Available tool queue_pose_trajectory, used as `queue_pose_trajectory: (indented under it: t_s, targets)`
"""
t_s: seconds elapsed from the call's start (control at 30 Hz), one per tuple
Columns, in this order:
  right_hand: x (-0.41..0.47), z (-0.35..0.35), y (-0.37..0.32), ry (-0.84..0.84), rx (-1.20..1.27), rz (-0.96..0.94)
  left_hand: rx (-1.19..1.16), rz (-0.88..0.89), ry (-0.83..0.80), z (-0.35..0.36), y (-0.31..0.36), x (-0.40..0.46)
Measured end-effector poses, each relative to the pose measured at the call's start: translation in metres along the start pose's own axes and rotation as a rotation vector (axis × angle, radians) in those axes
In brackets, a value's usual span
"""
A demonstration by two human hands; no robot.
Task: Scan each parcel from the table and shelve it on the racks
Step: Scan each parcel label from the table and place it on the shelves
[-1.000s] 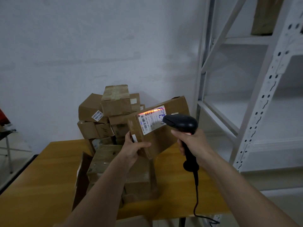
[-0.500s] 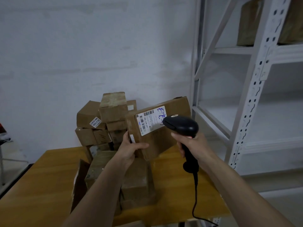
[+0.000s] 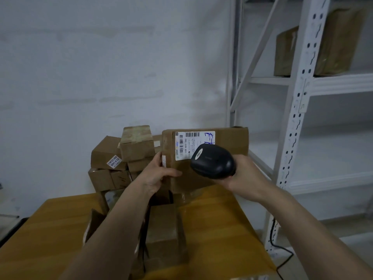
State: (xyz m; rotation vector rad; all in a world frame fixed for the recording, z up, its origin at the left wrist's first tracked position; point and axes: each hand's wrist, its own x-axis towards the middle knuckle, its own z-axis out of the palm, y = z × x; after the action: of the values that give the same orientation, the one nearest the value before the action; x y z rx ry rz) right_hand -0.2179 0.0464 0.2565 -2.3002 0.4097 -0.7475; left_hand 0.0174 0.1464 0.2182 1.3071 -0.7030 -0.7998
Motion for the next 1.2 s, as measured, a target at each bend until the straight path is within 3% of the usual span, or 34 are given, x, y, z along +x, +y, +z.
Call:
queue_pose_trajectory:
  t_s: [0.1, 0.5, 0.63, 0.83, 0.93, 1.1, 1.2]
  targets:
    - [-0.002, -0.008, -0.002, -0.018, -0.141, -0.046, 0.030, -0.039, 0.013, -0.003, 0.007, -0.003]
    - [-0.001, -0.022, 0.006, -0.058, -0.198, -0.078, 0.229, -0.164, -0.043, -0.001, 0.032, -0.017]
    - [-0.005, -0.036, 0.016, 0.081, 0.136, -0.046, 0.260, -0.171, -0.101, 0.015, 0.048, -0.018]
    - [-0.012, -0.088, 0.050, 0.476, 0.363, 0.177, 0.247, -0.070, -0.211, 0.059, 0.085, -0.018]
    - [-0.025, -0.127, 0.069, 0.466, 0.405, 0.281, 0.336, -0.002, -0.303, 0.096, 0.111, -0.017]
    - [-0.058, -0.190, 0.093, 0.295, 0.428, 0.329, 0.505, 0.143, -0.467, 0.167, 0.145, -0.007]
    - [-0.079, -0.225, 0.107, 0.325, 0.386, 0.351, 0.535, 0.209, -0.460, 0.212, 0.158, 0.005]
